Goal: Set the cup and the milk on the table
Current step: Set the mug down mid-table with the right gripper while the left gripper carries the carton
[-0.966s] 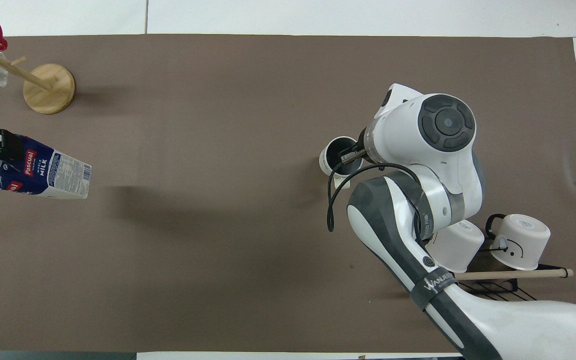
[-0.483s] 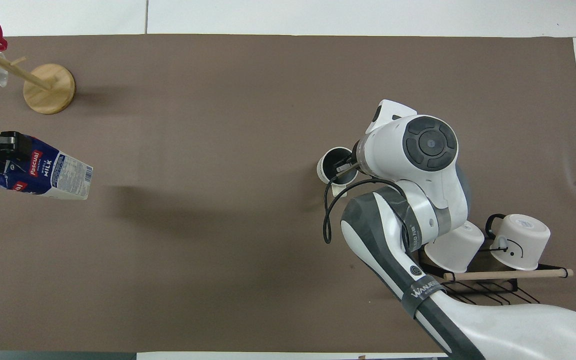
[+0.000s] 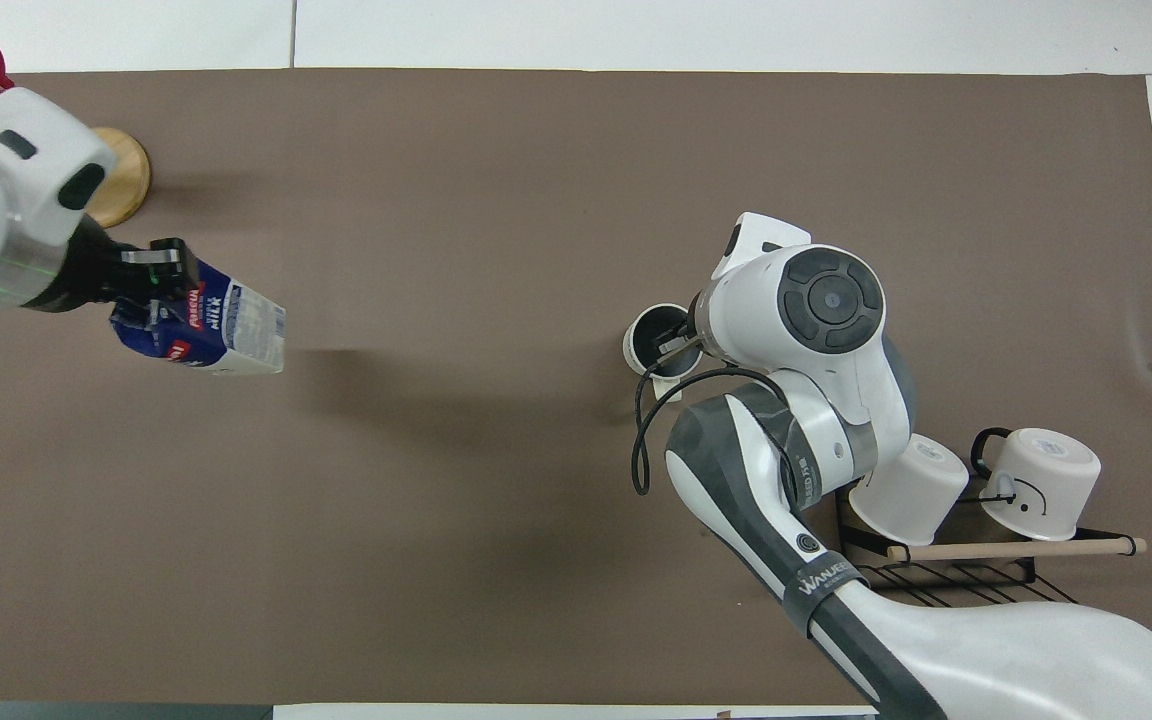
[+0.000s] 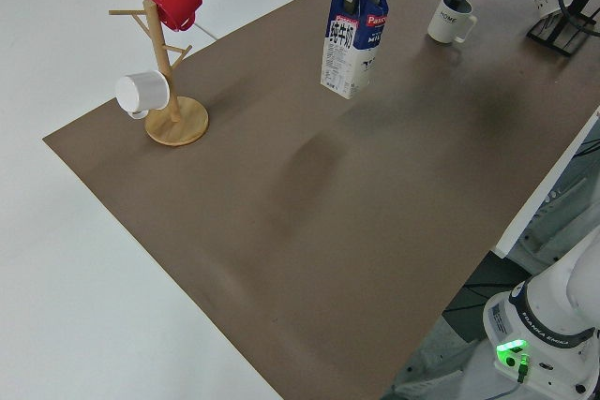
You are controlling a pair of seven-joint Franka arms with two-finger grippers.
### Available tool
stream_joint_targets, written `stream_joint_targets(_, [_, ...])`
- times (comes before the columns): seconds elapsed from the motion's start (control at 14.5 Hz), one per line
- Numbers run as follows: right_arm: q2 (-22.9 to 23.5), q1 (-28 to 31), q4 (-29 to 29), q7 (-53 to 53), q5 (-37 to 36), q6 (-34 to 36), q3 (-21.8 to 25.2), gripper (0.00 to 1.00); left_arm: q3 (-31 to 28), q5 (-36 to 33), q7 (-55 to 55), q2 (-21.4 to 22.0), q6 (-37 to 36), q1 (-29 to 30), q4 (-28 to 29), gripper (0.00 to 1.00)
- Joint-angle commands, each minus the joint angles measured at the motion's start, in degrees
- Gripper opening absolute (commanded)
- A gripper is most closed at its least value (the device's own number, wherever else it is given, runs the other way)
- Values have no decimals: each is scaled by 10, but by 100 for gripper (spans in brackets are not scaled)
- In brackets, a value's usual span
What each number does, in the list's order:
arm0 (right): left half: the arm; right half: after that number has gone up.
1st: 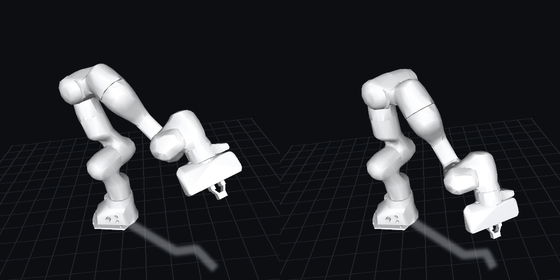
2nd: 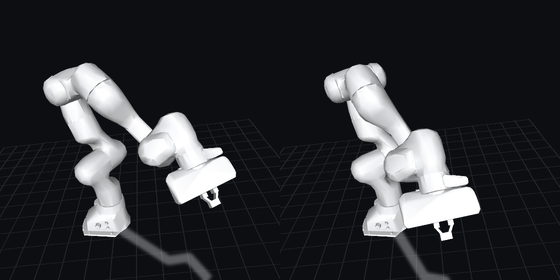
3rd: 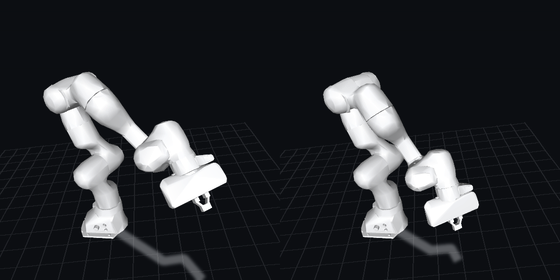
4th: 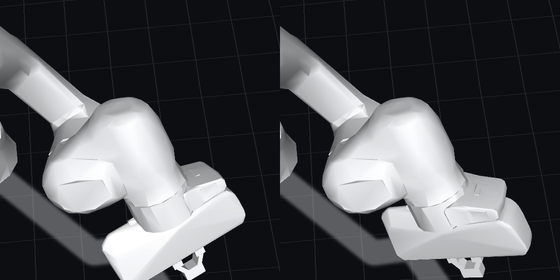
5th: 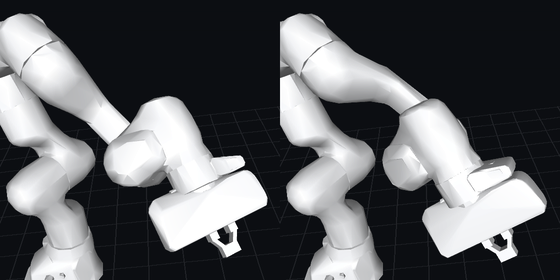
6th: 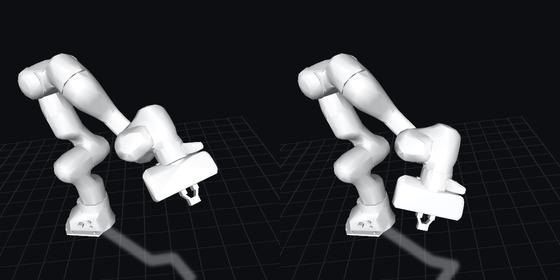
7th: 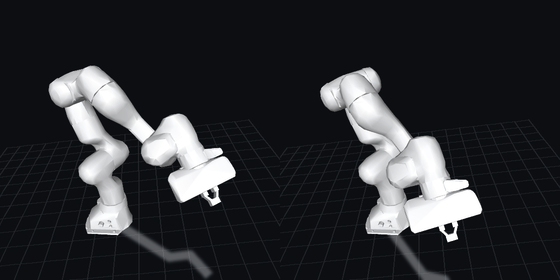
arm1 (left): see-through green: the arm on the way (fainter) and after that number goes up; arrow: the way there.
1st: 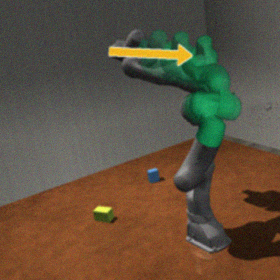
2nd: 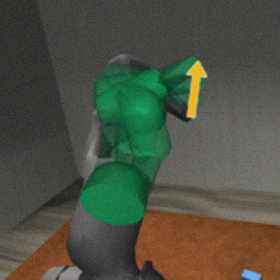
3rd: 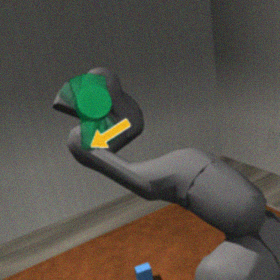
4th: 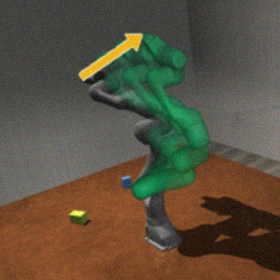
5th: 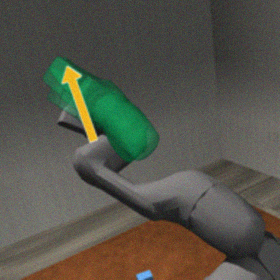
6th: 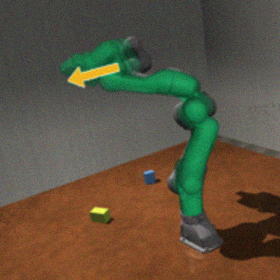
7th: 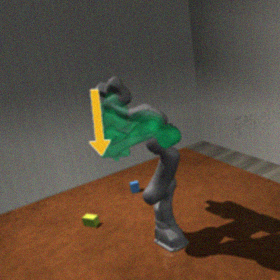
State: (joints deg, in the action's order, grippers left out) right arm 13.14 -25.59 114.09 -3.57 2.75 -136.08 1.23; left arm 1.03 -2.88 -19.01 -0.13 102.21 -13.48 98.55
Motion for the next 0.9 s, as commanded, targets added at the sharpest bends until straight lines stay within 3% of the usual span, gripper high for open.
stream_joint_targets(0.0, [-5, -1, 7, 11, -10, -9, 2, 38, -6, -23, -91, -34, 28, -72, -8, 0])
stream_joint_targets(0.07, [-5, -1, 7, 14, -10, -9, 2, 99, -5, -42, -129, -49, 36, -98, -10, 0])
stream_joint_targets(0.28, [-7, 12, -18, 27, -9, 11, 4, 100, -5, -61, -224, -81, 69, -160, -22, 0])
stream_joint_targets(0.55, [-26, 61, -131, 106, -13, 158, 10, 100, -5, -61, -303, -151, 77, -228, -81, 0])
stream_joint_targets(0.83, [-92, 159, -152, 128, -34, 222, 9, 100, -6, -61, -340, -179, 82, -275, -104, 0])
